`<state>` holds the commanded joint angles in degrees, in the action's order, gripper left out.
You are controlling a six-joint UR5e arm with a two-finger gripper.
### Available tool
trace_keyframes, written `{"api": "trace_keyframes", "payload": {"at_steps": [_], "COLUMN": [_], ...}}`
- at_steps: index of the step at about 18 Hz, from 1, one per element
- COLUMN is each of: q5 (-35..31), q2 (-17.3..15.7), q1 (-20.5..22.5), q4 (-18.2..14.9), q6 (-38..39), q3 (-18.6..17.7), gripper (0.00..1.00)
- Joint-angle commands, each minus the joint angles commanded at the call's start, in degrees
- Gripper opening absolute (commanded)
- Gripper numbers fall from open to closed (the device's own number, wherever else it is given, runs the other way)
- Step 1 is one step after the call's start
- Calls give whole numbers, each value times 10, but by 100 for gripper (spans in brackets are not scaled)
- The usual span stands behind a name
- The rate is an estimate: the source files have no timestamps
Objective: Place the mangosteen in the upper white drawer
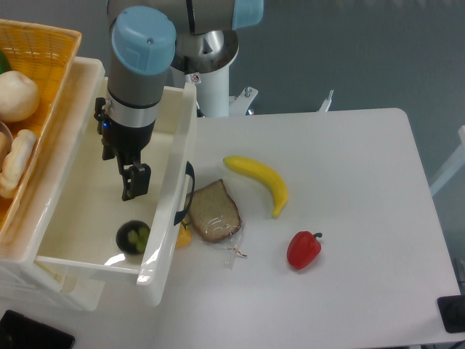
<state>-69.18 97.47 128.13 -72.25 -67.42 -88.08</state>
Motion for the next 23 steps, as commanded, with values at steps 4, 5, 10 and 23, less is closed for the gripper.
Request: {"api": "trace_keyframes", "payload": {"at_steps": [4, 5, 10, 23], "q5": [16, 16, 15, -63], "q2": [1, 1, 20, 122], "q1": [54, 65, 124, 195], "q4": [18, 25, 30, 47], "q6": [31, 33, 38, 37], "q3": [32, 32, 32, 24], "gripper": [100, 100, 100, 100]}}
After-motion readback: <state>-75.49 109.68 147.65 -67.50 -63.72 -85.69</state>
